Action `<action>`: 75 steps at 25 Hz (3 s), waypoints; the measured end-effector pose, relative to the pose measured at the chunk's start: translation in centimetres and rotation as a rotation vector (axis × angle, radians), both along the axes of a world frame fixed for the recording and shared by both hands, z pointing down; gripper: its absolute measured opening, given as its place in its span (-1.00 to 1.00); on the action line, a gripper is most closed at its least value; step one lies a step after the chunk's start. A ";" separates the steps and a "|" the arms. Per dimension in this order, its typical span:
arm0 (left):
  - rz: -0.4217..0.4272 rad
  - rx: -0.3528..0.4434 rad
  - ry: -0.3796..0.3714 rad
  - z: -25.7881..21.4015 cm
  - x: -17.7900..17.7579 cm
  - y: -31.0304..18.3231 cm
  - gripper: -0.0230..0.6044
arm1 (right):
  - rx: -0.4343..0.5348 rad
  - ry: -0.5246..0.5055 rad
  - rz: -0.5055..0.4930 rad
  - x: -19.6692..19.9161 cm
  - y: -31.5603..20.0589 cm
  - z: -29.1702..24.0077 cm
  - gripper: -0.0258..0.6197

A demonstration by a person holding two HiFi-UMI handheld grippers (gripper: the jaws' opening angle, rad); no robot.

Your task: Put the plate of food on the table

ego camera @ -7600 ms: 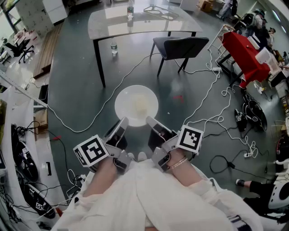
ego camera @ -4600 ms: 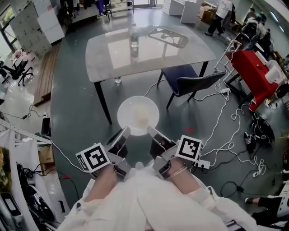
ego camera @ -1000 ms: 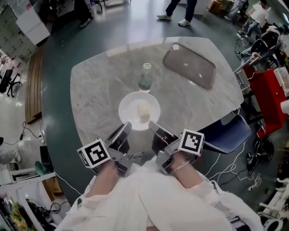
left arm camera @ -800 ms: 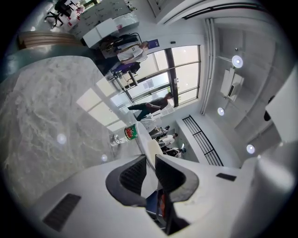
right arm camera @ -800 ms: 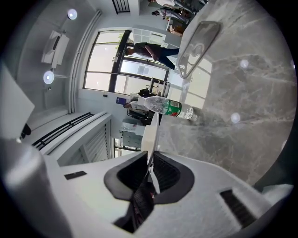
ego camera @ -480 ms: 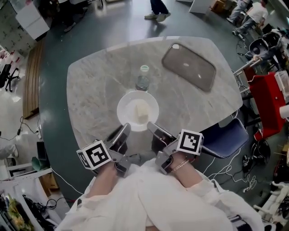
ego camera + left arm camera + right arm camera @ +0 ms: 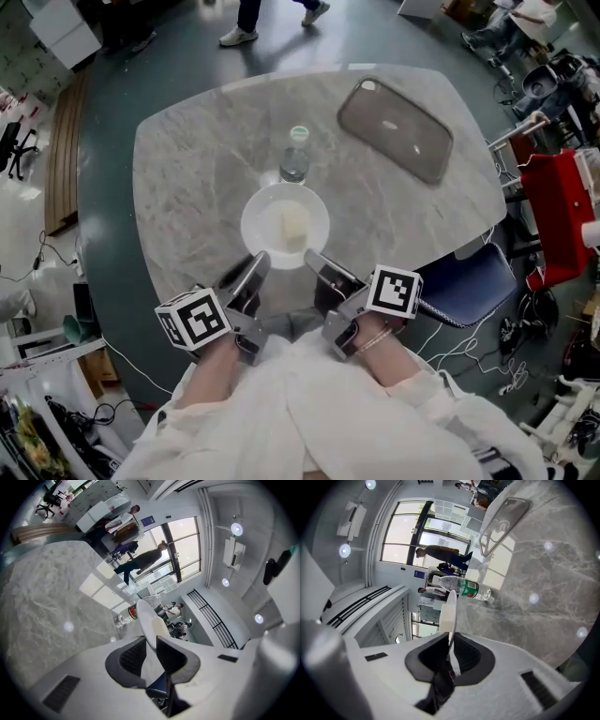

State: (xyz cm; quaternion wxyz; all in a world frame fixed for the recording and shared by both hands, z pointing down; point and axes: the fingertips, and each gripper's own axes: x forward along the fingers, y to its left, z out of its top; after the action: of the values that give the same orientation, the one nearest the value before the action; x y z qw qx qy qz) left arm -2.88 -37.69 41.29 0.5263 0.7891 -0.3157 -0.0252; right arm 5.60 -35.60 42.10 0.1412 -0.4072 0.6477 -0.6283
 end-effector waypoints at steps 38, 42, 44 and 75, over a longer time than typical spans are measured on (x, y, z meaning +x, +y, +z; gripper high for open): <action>0.092 -0.261 -0.102 15.2 -0.9 1.9 -0.72 | -0.202 0.030 -0.114 -1.9 1.1 14.5 -0.87; 0.094 -0.269 -0.114 15.7 -1.1 1.4 -0.72 | -0.278 0.015 -0.082 -1.7 1.2 15.3 -0.87; 0.092 -0.269 -0.119 15.9 -1.1 1.2 -0.72 | -0.292 0.014 -0.076 -1.7 1.1 15.5 -0.87; -0.069 -0.499 -0.007 17.6 -0.8 -1.4 -0.72 | -0.381 -0.040 -0.078 -1.5 -1.9 16.3 -0.55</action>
State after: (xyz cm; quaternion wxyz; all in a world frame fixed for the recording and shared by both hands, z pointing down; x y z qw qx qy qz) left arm -3.64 -39.07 58.88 0.7027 0.6235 -0.3406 0.0383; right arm 4.11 -37.54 58.40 0.0499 -0.3885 0.5295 -0.7525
